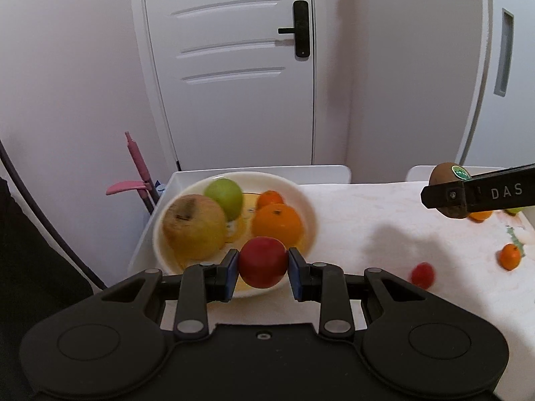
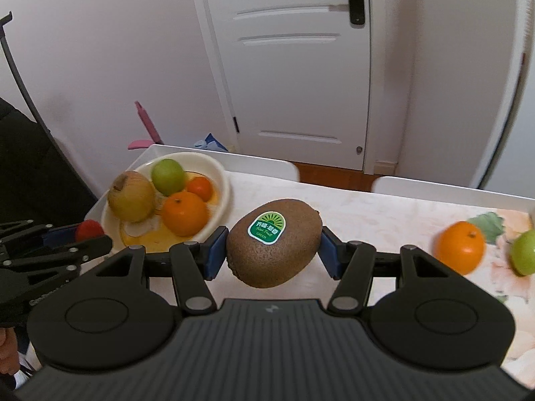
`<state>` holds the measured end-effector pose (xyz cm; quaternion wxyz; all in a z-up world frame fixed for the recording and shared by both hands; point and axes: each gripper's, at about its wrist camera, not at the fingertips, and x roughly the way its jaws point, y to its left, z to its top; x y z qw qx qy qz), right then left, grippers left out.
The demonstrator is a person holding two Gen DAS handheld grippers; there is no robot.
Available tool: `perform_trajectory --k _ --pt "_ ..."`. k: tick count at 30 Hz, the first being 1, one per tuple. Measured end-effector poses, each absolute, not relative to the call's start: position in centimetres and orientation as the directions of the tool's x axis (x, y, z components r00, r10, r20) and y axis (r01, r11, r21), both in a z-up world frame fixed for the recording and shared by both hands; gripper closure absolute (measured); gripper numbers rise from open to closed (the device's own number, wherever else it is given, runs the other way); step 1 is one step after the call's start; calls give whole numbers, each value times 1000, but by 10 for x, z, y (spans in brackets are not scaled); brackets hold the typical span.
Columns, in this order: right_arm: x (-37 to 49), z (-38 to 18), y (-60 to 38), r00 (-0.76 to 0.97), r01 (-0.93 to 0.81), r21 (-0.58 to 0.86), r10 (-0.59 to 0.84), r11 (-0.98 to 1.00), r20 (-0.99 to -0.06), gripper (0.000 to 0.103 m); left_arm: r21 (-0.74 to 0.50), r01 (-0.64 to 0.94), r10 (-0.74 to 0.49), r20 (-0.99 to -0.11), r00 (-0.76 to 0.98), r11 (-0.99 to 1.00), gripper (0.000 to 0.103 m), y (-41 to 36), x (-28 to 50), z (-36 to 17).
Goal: Organize fruits
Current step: 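Carry the tomato and kiwi into the duck bowl and open both tools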
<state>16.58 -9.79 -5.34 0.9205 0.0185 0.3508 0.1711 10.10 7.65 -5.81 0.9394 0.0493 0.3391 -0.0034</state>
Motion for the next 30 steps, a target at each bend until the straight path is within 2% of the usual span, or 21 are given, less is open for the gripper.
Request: perform_trajectory --k 9,19,21,23,25,27,30 --pt "171 -64 -42 678 -288 164 321 944 -661 31 118 107 -1 -666 746 987 69 119 127 -76" --pt "177 -74 -12 667 -253 162 293 954 -685 31 117 203 -57 -721 690 972 68 132 154 -103" --pt "178 -74 -9 666 -247 160 287 956 -688 31 114 213 -66 -720 691 970 56 134 155 -104" --pt "178 -74 -8 666 -243 158 283 957 -691 31 106 219 -80 -710 699 970 34 136 153 -101" --pt "179 -73 -7 666 -243 155 281 958 -692 31 105 220 -86 -697 712 970 23 139 149 -97" --pt "180 -71 -6 666 -247 148 278 958 -692 31 98 220 -94 -688 719 970 19 143 145 -94" --pt "180 -70 -2 664 -260 137 280 956 -694 31 87 219 -102 -683 724 972 6 149 138 -90"
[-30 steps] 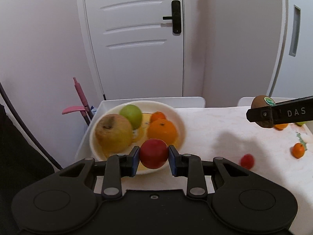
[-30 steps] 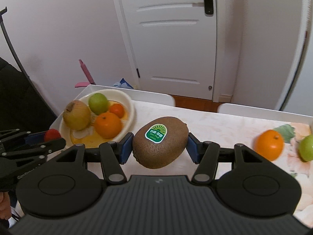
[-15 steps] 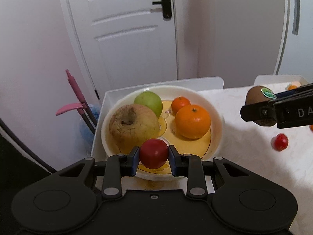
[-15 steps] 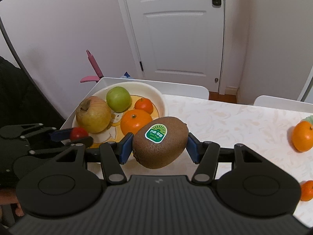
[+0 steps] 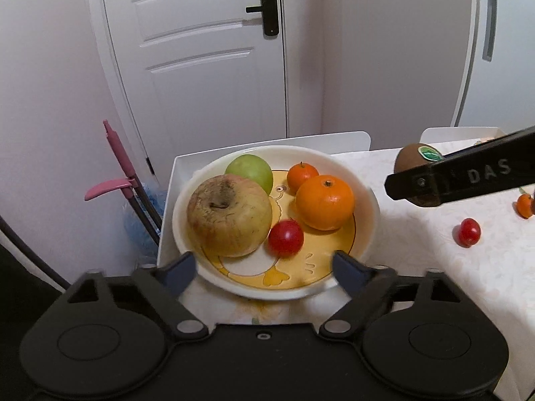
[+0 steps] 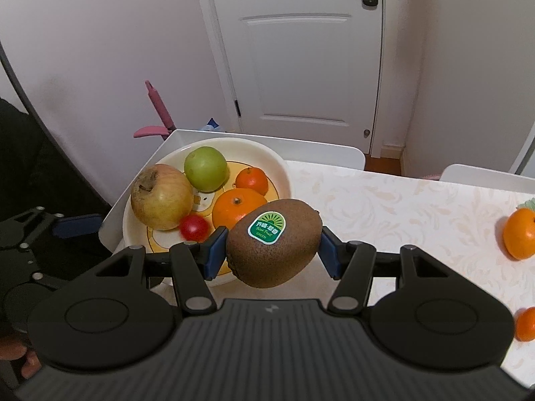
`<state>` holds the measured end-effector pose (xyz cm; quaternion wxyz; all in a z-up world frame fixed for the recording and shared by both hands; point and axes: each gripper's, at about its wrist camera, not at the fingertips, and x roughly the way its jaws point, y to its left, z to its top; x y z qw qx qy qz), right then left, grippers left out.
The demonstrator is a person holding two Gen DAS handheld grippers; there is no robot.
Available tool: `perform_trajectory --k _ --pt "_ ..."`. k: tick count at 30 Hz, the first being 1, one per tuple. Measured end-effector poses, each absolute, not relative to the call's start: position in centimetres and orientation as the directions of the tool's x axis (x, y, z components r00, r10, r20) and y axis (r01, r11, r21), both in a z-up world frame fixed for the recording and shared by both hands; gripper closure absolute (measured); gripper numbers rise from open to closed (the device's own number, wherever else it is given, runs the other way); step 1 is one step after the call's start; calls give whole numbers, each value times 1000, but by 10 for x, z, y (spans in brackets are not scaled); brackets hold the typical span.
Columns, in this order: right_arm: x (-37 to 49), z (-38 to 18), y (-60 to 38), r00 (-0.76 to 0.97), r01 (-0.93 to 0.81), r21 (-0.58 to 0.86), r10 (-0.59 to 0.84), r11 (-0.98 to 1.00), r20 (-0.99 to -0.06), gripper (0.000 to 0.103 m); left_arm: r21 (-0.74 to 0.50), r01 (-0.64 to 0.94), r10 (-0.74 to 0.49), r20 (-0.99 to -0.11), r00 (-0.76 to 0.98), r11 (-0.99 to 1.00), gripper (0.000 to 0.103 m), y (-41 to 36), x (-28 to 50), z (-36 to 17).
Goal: Organize fruits
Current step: 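Carry the tomato and kiwi into the duck bowl and open both tools, then move both tools back over the remaining fruits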
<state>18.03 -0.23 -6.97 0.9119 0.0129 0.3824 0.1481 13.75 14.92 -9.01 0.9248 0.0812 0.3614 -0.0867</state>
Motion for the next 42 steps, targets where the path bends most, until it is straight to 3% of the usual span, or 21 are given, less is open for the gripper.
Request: perform_trajectory --k 27,30,32,34,42 --pt "200 -100 77 522 -347 193 360 918 -773 30 83 228 -110 -689 716 970 6 174 109 -92" --pt "199 -98 79 522 -363 191 369 912 -769 25 80 229 -111 -690 716 970 6 173 109 -92" --pt "196 -94 78 536 -372 178 367 911 -760 8 82 231 -113 -689 716 969 6 173 109 -92" --pt "192 -89 76 560 -363 158 350 918 -751 2 81 234 -115 -689 716 969 6 173 108 -92" --pt "179 -77 59 580 -324 168 335 931 -743 2 72 232 -122 -681 722 970 6 172 105 -86"
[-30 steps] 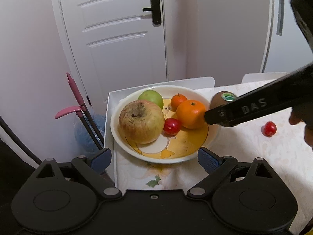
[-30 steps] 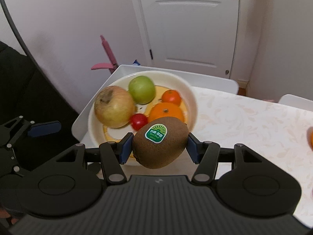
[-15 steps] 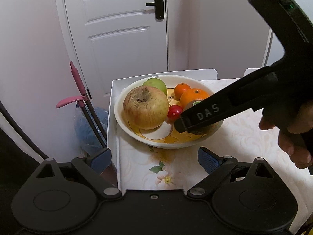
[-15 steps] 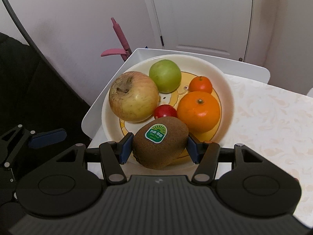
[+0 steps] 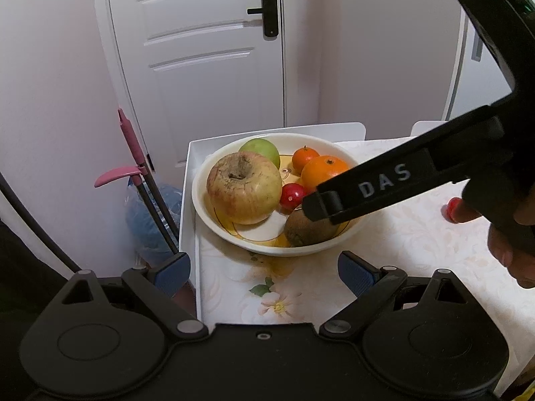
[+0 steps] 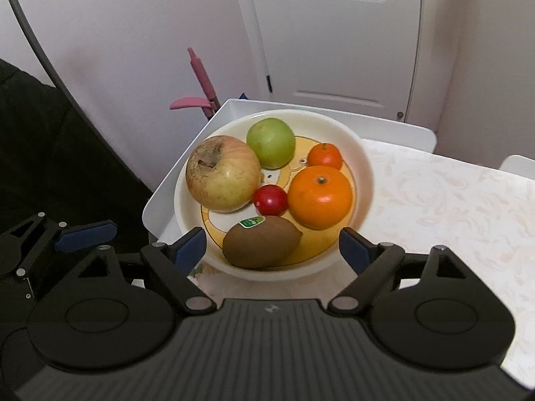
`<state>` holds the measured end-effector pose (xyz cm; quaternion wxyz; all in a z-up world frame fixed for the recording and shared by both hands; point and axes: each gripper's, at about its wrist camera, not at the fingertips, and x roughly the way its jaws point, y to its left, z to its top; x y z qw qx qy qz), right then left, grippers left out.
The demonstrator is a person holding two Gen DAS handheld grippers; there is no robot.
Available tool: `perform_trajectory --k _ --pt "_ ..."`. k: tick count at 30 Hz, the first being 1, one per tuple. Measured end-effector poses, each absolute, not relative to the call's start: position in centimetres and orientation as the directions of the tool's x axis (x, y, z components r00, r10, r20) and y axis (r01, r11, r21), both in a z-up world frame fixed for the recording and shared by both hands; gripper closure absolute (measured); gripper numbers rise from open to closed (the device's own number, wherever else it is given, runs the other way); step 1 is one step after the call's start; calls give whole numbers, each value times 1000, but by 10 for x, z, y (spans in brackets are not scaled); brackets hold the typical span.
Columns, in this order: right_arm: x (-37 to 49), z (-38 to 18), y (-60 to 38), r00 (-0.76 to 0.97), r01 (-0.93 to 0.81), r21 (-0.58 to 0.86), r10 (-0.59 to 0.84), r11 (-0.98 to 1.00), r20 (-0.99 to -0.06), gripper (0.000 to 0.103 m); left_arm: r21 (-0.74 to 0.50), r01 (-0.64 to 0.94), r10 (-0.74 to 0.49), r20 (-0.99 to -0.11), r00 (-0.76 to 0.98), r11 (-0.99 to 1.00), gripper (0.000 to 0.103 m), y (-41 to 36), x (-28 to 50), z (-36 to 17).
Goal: Organize fruits
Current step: 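Move both tools back over the remaining fruits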
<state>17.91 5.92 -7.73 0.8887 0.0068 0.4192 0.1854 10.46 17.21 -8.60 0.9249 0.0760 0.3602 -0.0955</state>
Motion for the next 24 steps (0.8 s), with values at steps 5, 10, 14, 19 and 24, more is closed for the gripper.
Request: perform_trajectory --k 5,10,14,19,24 --pt "167 -61 46 612 -303 158 319 940 -724 2 75 238 -128 -669 732 968 6 167 100 -77" --pt "153 -41 26 656 -270 144 292 952 -696 2 74 244 -138 -651 746 967 6 160 96 -65" --pt "142 -29 3 688 -230 142 264 963 -676 2 71 253 -151 -638 755 965 6 151 95 -54" --pt "125 -21 -34 716 -179 141 228 974 -660 2 72 261 -160 -625 764 963 6 133 92 -42" --pt "108 -18 -76 733 -131 134 187 982 -654 2 88 261 -156 -608 779 961 6 113 85 -32"
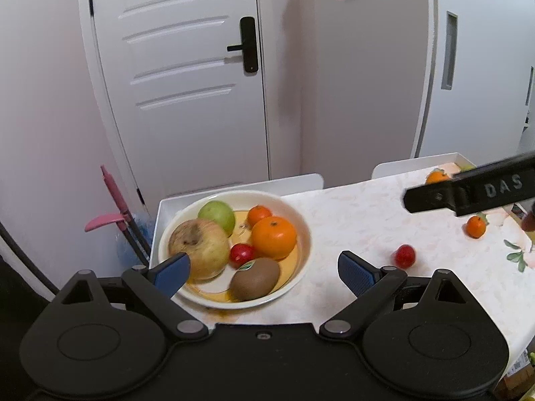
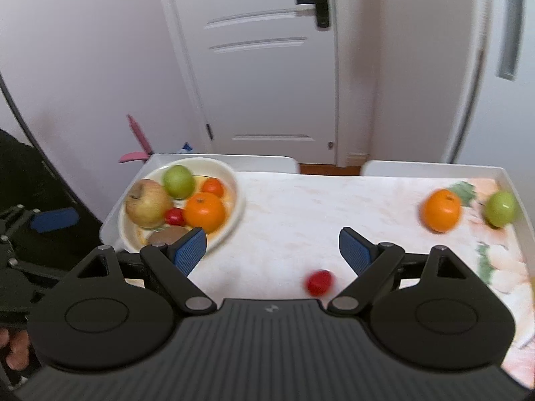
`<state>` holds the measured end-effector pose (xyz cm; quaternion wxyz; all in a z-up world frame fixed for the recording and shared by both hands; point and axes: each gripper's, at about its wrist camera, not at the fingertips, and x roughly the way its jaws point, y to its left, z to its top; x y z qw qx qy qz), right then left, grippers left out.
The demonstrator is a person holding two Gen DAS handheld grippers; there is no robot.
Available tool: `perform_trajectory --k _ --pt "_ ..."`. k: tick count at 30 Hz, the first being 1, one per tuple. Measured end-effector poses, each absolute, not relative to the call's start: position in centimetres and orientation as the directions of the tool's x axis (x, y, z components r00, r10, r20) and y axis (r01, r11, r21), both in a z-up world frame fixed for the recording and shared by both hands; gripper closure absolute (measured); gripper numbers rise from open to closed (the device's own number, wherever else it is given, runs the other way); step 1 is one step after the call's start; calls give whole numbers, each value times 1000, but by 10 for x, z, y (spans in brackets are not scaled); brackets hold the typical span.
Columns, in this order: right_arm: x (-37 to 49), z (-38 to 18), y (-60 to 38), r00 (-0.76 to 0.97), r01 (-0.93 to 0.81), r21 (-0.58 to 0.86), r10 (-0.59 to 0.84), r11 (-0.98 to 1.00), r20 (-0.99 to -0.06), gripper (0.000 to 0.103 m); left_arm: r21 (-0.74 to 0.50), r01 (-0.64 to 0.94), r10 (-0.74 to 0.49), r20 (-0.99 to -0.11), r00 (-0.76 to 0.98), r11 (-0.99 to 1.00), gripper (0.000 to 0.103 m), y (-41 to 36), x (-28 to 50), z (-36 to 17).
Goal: Organize fruits
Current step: 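Move both tools back over the remaining fruits, then grasp the second red tomato with the left tool while the right tool grasps a mandarin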
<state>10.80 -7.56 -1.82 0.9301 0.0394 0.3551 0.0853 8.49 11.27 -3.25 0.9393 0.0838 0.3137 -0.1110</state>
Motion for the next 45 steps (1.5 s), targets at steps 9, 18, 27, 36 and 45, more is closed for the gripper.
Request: perform_trajectory --k 9,18,27,36,45 --pt "88 -23 -149 732 -100 113 150 989 -665 2 89 228 -129 -604 786 970 6 63 78 -27" --pt "86 -45 -206 715 -126 60 133 990 -686 1 112 212 -96 -628 773 971 3 4 79 -42" --pt "96 -83 -258 686 -124 55 125 991 -716 1 140 226 -80 -656 750 964 3 -44 102 -78" --pt "102 -118 -280 688 -101 69 120 992 -716 3 153 284 -102 -695 712 947 14 -67 129 -121" --pt "109 -136 -280 689 -108 82 134 991 -712 6 131 337 -140 -729 670 932 52 -75 142 -147"
